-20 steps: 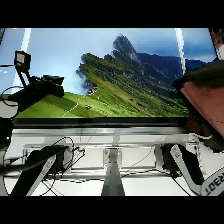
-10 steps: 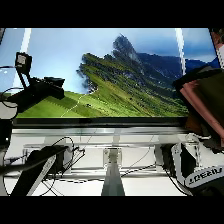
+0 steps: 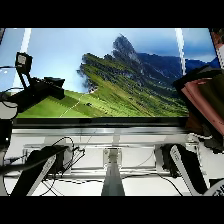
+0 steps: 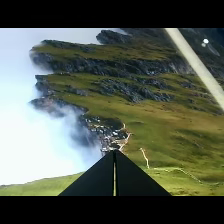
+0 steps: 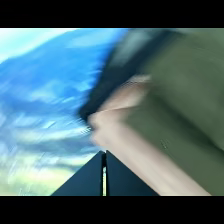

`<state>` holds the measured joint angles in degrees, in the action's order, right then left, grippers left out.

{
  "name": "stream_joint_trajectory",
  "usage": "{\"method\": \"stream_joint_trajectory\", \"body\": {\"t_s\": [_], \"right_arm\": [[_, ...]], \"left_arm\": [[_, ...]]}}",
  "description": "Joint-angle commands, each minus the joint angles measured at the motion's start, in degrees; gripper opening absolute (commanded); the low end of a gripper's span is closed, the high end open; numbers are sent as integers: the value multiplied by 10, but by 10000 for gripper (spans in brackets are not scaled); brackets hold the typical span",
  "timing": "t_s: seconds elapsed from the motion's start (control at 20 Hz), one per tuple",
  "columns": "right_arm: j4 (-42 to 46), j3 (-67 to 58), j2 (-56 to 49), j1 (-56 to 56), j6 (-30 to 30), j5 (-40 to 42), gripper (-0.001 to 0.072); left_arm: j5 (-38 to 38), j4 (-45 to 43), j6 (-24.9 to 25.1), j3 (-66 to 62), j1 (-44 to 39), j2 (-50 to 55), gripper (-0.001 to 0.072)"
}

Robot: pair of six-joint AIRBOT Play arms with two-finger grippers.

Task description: Fold the clothes and pants, and hang the long-sleeved shirts on hangers.

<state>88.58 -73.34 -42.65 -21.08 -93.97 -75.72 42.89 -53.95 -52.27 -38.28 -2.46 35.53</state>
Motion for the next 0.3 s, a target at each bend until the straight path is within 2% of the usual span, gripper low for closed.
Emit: {"method": "stream_joint_trajectory", "body": {"t_s": [0.0, 0.25], "right_arm": [[-1, 0, 0, 143, 103, 4, 44], [-25, 0, 0, 177, 103, 18, 45]], "left_arm": [[0, 0, 0, 0, 1, 0, 15], [0, 0, 0, 0, 1, 0, 14]]}}
